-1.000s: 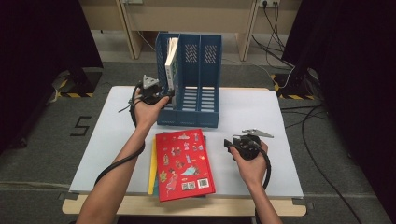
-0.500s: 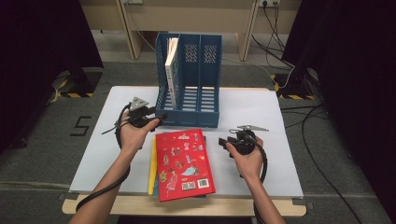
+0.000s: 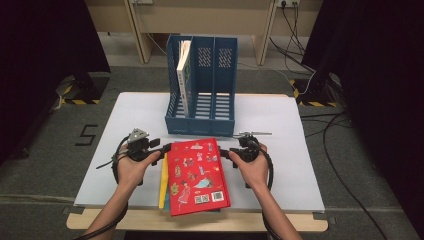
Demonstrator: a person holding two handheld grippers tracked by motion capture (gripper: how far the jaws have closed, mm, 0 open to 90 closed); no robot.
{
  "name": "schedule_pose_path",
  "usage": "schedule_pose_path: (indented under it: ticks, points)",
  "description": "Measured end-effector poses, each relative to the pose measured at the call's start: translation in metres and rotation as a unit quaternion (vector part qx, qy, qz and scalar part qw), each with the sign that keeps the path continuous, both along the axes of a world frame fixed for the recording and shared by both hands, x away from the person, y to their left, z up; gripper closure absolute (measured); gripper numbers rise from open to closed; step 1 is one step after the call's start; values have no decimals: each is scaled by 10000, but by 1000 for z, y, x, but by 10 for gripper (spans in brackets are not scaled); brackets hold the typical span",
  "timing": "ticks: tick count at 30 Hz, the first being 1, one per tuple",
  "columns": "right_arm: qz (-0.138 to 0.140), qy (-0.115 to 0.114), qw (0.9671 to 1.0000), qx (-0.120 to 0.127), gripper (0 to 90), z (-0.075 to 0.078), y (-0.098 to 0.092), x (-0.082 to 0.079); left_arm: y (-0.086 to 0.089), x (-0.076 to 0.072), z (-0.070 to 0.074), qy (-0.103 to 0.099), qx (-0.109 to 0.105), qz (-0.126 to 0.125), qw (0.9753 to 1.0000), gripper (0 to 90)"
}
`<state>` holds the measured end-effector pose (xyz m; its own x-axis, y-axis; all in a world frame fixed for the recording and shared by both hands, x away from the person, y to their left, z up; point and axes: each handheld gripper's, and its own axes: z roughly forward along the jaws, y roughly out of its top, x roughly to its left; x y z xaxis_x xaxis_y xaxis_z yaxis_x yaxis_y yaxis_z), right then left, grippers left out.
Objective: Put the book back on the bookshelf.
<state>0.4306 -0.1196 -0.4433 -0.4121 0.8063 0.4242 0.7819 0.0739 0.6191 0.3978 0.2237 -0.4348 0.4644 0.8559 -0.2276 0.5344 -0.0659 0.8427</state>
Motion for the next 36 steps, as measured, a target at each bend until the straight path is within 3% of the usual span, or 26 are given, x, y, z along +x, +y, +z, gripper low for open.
schedule_pose_path:
  ticks: [17, 36]
  points:
    - [207, 324, 9992, -55, 515, 1, 17, 7, -5, -8, -11, 150, 67, -179, 9997, 456]
    - [343, 653, 9973, -38, 483, -13, 29, 13, -2, -18, -28, 460, 4, -276, 9986, 490]
